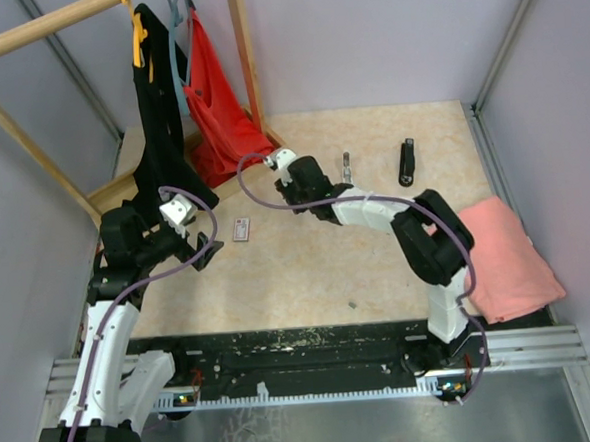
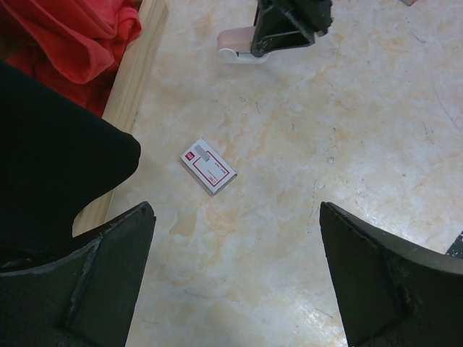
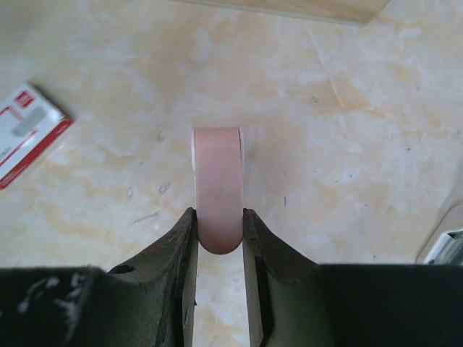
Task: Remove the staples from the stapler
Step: Place the stapler at the center of the board.
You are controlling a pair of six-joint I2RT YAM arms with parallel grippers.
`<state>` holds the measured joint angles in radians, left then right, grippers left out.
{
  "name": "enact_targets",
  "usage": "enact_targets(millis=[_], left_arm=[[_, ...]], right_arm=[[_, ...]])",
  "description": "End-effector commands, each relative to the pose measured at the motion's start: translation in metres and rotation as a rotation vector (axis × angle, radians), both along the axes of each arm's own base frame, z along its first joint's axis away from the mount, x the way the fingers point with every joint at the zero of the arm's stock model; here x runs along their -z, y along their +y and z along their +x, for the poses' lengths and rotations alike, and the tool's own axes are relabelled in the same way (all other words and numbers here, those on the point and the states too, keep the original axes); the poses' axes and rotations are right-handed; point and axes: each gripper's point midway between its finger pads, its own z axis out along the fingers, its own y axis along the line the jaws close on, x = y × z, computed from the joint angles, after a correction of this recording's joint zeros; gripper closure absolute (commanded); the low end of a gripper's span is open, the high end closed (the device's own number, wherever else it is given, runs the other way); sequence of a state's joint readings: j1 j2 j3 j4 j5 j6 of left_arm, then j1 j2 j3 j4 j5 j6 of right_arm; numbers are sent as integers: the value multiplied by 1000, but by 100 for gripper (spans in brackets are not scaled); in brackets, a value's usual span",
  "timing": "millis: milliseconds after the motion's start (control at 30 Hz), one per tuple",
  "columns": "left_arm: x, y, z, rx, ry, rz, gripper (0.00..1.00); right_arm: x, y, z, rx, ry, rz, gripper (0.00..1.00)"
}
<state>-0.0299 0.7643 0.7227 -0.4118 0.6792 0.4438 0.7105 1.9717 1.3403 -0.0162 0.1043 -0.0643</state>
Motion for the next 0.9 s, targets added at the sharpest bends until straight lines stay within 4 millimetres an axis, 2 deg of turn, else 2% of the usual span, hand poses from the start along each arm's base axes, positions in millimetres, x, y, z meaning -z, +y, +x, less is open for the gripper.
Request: enact_targets(millis=[0,200,333,633,833,867], left_arm=[[-3,-3,-6,35,-11,-6,0],[-3,-5,-9,63,-20,2,0],[-2,-9,-14,106,-24,9,0],[3,-18,-29,206,-20,19,0],[6,-21,-34,248,-21,23,0],[6,-21,-34,249,-19,23,0]], right_arm=[[-87,12,-14,-174,-208,161,100],[-78,3,-64,-400,-219,156,100],[-65,0,-88,-542,-198,120,100],[-32,-2,-119,-747,-95,46,100],[-22,-2,-124,-779,-70,37,100],[-11,-2,-124,-776,-43,30,100]])
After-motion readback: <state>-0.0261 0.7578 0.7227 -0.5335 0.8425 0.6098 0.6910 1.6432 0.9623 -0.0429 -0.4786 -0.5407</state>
